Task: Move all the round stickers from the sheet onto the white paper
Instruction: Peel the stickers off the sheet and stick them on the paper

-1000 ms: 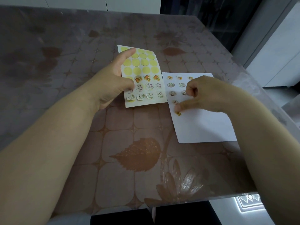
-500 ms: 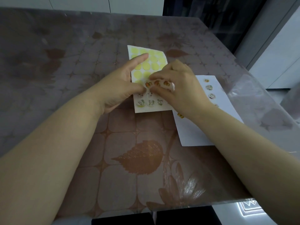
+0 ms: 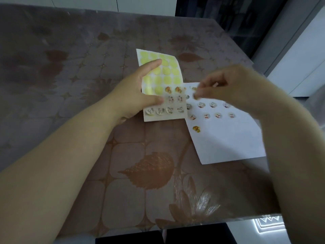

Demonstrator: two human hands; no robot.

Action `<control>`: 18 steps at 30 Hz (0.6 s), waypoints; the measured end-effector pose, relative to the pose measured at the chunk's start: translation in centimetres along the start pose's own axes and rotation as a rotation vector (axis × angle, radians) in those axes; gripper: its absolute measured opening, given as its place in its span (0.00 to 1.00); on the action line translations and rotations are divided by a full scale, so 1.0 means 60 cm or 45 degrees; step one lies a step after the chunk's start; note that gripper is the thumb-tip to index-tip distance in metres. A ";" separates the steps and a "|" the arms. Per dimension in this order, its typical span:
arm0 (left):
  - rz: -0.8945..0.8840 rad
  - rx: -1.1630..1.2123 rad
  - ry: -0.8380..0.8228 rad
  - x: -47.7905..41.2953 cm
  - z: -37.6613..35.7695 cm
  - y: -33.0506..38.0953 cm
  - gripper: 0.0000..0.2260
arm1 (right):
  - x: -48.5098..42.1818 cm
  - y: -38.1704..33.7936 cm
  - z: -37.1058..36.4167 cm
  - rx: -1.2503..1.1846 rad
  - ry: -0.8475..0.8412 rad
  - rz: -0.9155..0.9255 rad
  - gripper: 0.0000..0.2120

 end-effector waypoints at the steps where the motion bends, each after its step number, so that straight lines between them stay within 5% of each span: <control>1: 0.004 0.052 0.022 -0.002 0.004 0.000 0.38 | 0.009 0.017 0.008 0.107 -0.127 -0.062 0.04; 5: 0.038 0.250 0.071 -0.009 0.009 0.000 0.36 | 0.026 0.047 0.007 0.376 -0.392 -0.180 0.03; 18: 0.070 0.391 0.082 -0.008 0.003 0.005 0.33 | 0.041 0.079 -0.022 0.131 -0.283 -0.342 0.04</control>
Point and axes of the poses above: each hand's wrist, its own x-axis away from the middle knuckle, its own z-axis out of the back of the hand, y = z × x, the point moved 8 cm from there along -x, towards the middle knuckle, and after that the axes turned 11 degrees about y, right-handed, at the moved point
